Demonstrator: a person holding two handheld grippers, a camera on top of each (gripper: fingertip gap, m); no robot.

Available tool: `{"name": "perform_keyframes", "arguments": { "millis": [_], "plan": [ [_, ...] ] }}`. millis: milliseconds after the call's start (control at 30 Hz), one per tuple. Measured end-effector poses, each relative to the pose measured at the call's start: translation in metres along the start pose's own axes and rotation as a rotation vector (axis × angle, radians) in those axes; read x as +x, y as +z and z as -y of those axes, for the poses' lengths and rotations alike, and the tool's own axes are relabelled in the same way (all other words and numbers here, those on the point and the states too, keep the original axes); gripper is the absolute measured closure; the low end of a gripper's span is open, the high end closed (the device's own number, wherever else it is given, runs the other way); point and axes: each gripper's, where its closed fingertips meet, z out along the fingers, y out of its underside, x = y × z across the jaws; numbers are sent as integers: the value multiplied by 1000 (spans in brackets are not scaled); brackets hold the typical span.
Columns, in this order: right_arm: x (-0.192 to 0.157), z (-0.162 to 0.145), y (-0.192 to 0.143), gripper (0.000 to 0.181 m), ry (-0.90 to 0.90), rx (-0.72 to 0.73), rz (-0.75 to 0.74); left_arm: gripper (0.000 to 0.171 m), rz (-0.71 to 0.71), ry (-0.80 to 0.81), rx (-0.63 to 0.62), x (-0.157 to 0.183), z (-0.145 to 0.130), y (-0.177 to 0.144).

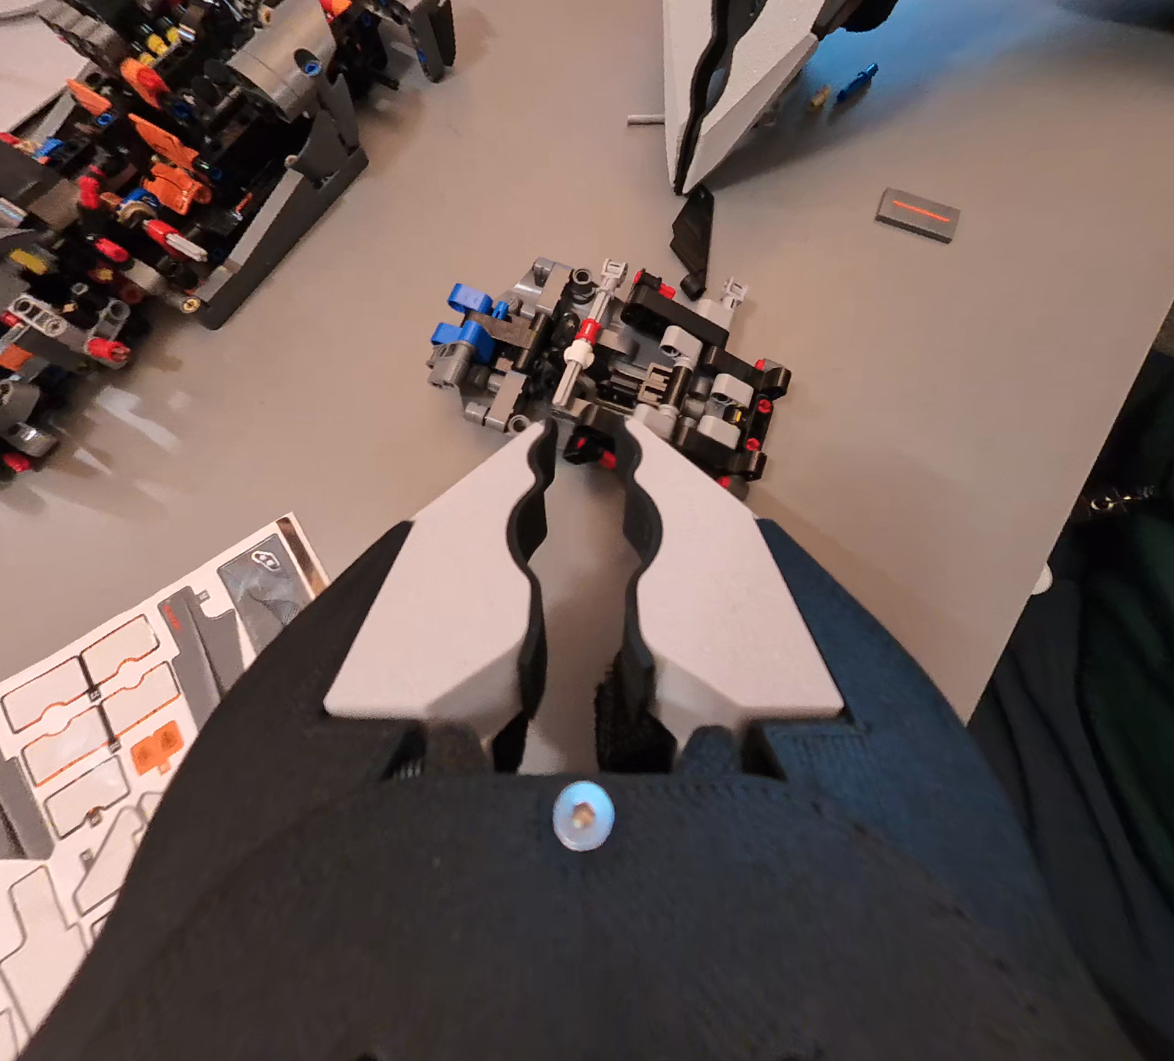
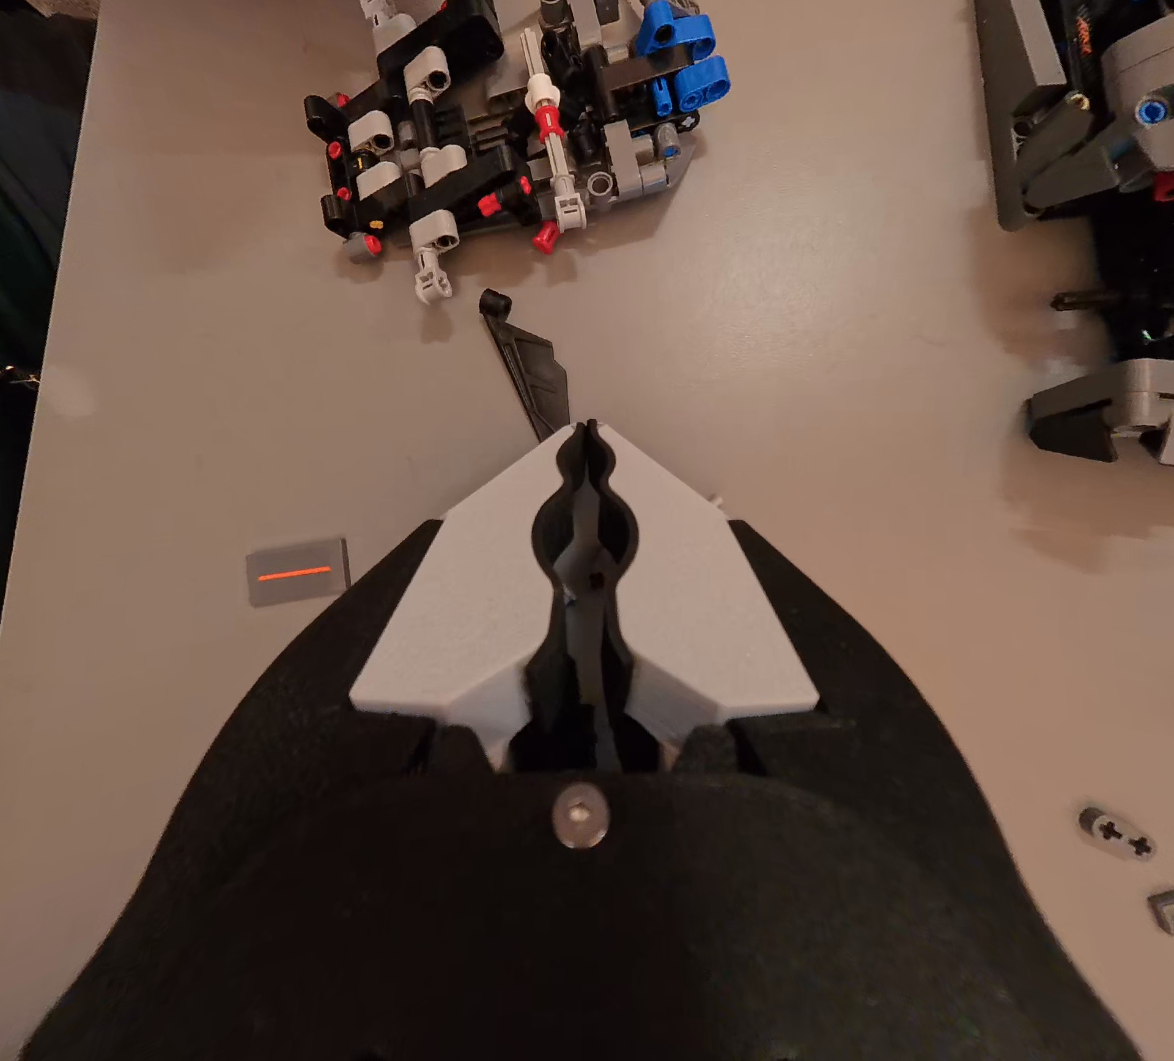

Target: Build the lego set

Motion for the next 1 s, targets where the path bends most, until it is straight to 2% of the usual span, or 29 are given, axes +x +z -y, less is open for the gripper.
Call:
{"name": "perform_keyframes", "arguments": {
  "millis": [433,600,1000],
  "plan": [
    [0,0,0,181,2,5,2,152,-27,28,-4,3,4,7],
    [0,0,0,181,-2,2,-3,153,-21,49,-69,2,-1,14],
    [1,0,0,181,6,10,-2,152,-22,3,-66,1,-2,20]
  ]
}}
